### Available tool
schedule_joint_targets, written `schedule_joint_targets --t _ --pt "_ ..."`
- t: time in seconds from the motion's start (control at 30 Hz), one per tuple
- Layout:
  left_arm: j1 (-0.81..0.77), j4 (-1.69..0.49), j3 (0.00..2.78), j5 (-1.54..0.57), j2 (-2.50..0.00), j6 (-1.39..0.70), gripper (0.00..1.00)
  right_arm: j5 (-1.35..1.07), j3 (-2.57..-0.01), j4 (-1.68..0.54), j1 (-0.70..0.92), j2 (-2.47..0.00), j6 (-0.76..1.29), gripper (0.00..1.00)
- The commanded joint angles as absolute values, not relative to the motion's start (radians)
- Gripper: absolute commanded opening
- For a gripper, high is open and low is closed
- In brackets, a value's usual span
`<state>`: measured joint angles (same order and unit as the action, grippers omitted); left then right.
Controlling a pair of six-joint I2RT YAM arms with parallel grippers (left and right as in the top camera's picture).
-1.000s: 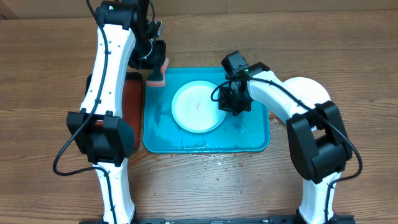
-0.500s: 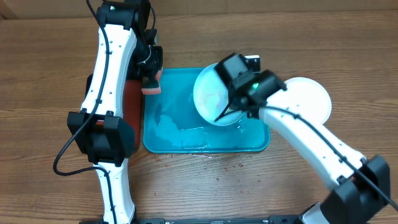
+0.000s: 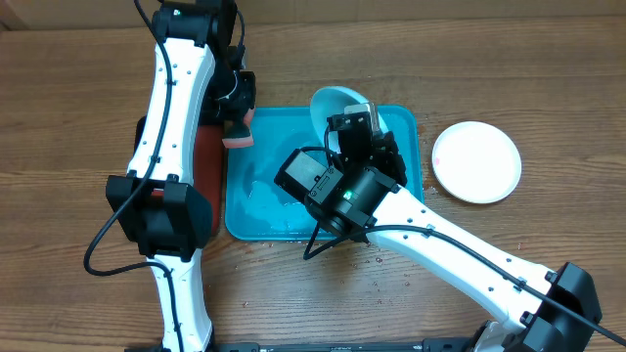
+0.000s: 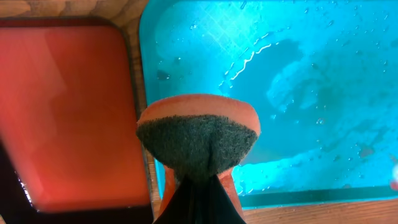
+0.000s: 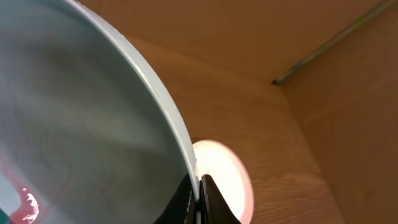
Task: Clean dirty plates on tray and stack at the side
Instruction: 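Lift the light-blue plate with the right gripper and carry it right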
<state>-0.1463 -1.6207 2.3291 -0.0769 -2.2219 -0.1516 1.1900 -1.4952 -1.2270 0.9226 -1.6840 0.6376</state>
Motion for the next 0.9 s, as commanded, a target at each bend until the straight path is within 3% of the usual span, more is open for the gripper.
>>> schedule_joint_targets --t 0.0,0.37,0.87 --pt "-0.165 -1.612 2.344 -0.071 -2.197 -0.165 0.04 1.351 -1.507 -1.226 0.921 -1.649 0.666 0.04" --pt "-0.175 -1.606 2.344 -0.071 -2.197 -0.165 0.04 1.574 -1.508 -1.226 0.980 -1.629 0.666 0.04" --pt "-0.183 -1.626 2.344 -0.070 -2.194 -0.165 0.04 1.475 -1.508 -1.230 1.010 -1.409 0.690 0.04"
